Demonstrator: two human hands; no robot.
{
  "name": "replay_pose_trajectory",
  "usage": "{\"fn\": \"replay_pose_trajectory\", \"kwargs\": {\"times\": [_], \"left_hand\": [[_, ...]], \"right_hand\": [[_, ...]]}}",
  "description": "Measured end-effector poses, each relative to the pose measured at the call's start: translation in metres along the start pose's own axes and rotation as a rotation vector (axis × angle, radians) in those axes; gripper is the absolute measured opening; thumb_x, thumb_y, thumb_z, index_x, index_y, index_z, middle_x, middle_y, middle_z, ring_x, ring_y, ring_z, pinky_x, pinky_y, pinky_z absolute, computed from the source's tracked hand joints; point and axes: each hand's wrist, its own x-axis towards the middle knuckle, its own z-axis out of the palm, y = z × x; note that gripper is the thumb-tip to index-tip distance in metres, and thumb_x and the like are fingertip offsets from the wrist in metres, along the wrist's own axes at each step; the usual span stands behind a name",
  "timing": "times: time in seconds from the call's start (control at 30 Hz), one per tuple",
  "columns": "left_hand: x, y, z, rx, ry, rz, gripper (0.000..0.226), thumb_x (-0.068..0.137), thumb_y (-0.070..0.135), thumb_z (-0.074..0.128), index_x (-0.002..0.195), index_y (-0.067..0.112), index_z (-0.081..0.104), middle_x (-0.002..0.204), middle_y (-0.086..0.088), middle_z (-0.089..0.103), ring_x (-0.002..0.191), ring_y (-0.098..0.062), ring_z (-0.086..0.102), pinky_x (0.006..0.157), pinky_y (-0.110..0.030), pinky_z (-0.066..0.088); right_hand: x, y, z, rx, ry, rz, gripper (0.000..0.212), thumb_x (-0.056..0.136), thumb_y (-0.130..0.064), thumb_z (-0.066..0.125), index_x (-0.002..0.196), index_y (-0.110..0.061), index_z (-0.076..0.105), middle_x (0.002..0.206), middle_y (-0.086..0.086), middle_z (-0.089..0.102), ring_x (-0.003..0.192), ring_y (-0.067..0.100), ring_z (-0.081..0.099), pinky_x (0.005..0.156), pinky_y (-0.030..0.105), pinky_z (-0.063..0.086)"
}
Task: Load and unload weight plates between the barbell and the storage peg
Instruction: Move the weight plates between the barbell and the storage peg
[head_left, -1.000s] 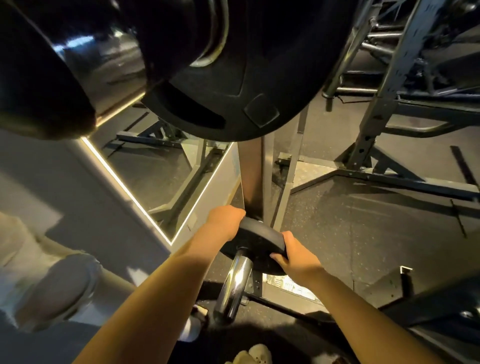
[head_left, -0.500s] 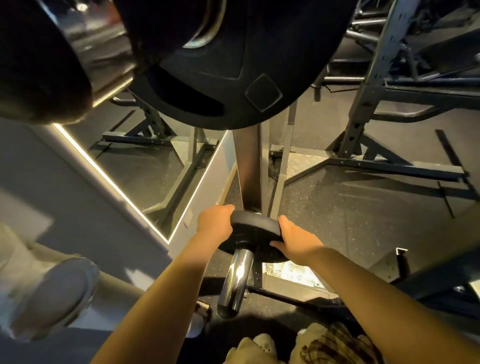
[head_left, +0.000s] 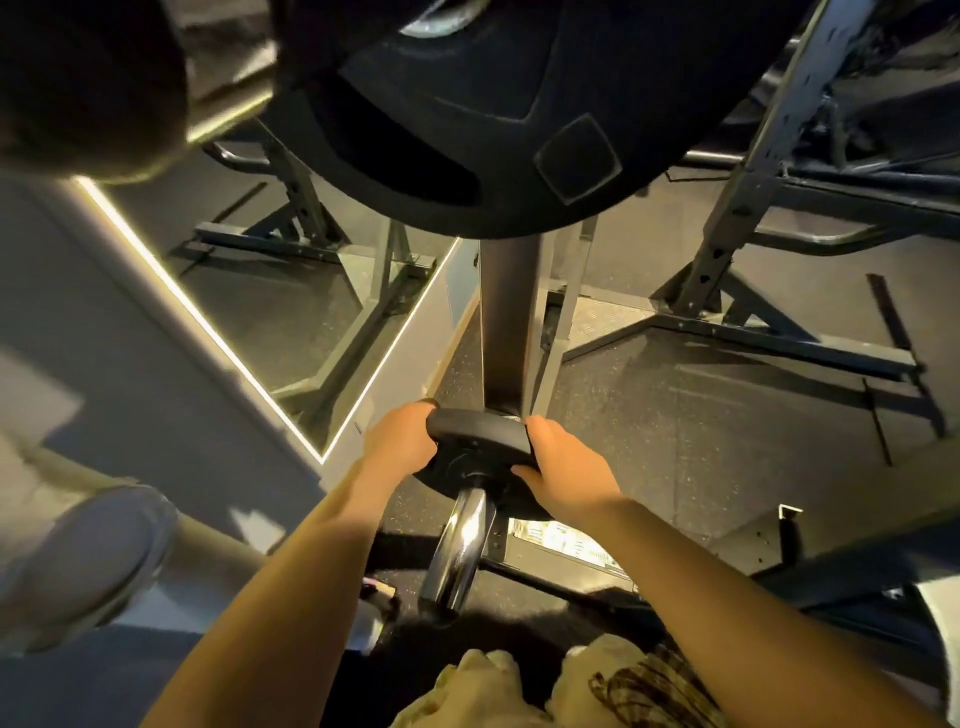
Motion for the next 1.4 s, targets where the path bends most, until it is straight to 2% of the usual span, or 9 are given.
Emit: {"fn": "replay_pose_trajectory", "kwargs": {"times": [0.13, 0.27, 0.4, 0.57, 0.7, 0.8, 0.97, 1.2, 1.4], "left_hand": [[-0.002, 0.013, -0.001, 0.078, 0.028, 0.057, 0.02, 0.085, 0.013, 0.064, 0.096, 0.028, 0.057, 0.099, 0.0, 0.064, 0.098, -0.022, 0.061, 0.087, -0.034, 0.051], [-0.011, 0.036, 0.007, 0.299, 0.174, 0.217, 0.028, 0.087, 0.006, 0.06, 0.112, 0.019, 0.059, 0.109, -0.004, 0.063, 0.106, -0.026, 0.056, 0.089, -0.036, 0.045], [-0.013, 0.043, 0.017, 0.297, 0.206, 0.242, 0.033, 0.087, 0.001, 0.058, 0.115, 0.02, 0.057, 0.114, -0.002, 0.059, 0.113, -0.025, 0.05, 0.096, -0.038, 0.037], [-0.013, 0.038, 0.011, 0.164, 0.165, 0.238, 0.034, 0.089, 0.0, 0.058, 0.117, 0.019, 0.057, 0.115, -0.004, 0.057, 0.113, -0.025, 0.05, 0.097, -0.036, 0.039], [-0.013, 0.006, 0.005, -0.155, 0.039, 0.137, 0.024, 0.087, -0.003, 0.055, 0.095, 0.02, 0.054, 0.099, -0.001, 0.056, 0.1, -0.02, 0.054, 0.08, -0.028, 0.04], [-0.014, -0.011, 0.004, -0.29, -0.009, 0.07, 0.025, 0.086, -0.003, 0.053, 0.095, 0.019, 0.055, 0.099, -0.005, 0.06, 0.098, -0.021, 0.056, 0.082, -0.033, 0.045], [-0.011, -0.01, 0.01, -0.323, 0.011, 0.025, 0.027, 0.086, -0.002, 0.054, 0.098, 0.022, 0.054, 0.099, -0.002, 0.059, 0.094, -0.017, 0.054, 0.079, -0.028, 0.041], [-0.012, 0.0, 0.005, -0.198, 0.048, 0.064, 0.023, 0.088, 0.001, 0.057, 0.089, 0.024, 0.054, 0.095, 0.001, 0.058, 0.097, -0.019, 0.056, 0.084, -0.027, 0.041], [-0.02, 0.03, 0.012, 0.179, 0.206, 0.211, 0.028, 0.089, 0.008, 0.062, 0.113, 0.022, 0.059, 0.111, -0.002, 0.061, 0.107, -0.022, 0.054, 0.096, -0.034, 0.044]], "right_hand": [[-0.012, 0.015, 0.017, 0.187, 0.035, 0.069, 0.037, 0.093, -0.029, 0.06, 0.125, -0.021, 0.043, 0.119, -0.002, 0.053, 0.102, 0.013, 0.054, 0.088, 0.024, 0.048], [-0.031, 0.03, 0.026, 0.421, -0.003, 0.163, 0.034, 0.093, -0.024, 0.062, 0.119, -0.026, 0.041, 0.111, -0.001, 0.055, 0.102, 0.015, 0.057, 0.083, 0.017, 0.046], [-0.036, 0.036, 0.027, 0.465, -0.073, 0.225, 0.039, 0.094, -0.023, 0.06, 0.125, -0.024, 0.037, 0.11, -0.002, 0.053, 0.102, 0.017, 0.057, 0.078, 0.014, 0.043], [-0.03, 0.028, 0.011, 0.297, -0.182, 0.234, 0.039, 0.095, -0.026, 0.059, 0.126, -0.02, 0.036, 0.111, 0.001, 0.054, 0.097, 0.016, 0.054, 0.083, 0.024, 0.046], [-0.008, -0.002, -0.007, 0.005, -0.219, 0.166, 0.028, 0.095, -0.027, 0.058, 0.108, -0.022, 0.034, 0.106, 0.001, 0.053, 0.093, 0.02, 0.054, 0.078, 0.031, 0.044], [0.008, -0.02, -0.014, -0.152, -0.26, 0.152, 0.039, 0.095, -0.028, 0.057, 0.125, -0.017, 0.034, 0.119, 0.009, 0.055, 0.104, 0.029, 0.058, 0.088, 0.041, 0.049], [0.007, -0.02, -0.01, -0.176, -0.201, 0.147, 0.043, 0.094, -0.032, 0.059, 0.127, -0.019, 0.034, 0.119, 0.008, 0.056, 0.104, 0.028, 0.059, 0.086, 0.039, 0.051], [-0.016, -0.003, 0.005, 0.009, 0.009, 0.041, 0.033, 0.094, -0.034, 0.058, 0.12, -0.02, 0.042, 0.114, 0.0, 0.055, 0.097, 0.019, 0.056, 0.082, 0.027, 0.045], [-0.039, 0.021, 0.032, 0.391, 0.037, 0.202, 0.034, 0.093, -0.024, 0.061, 0.122, -0.021, 0.043, 0.112, 0.002, 0.057, 0.099, 0.017, 0.058, 0.085, 0.026, 0.053]]}}
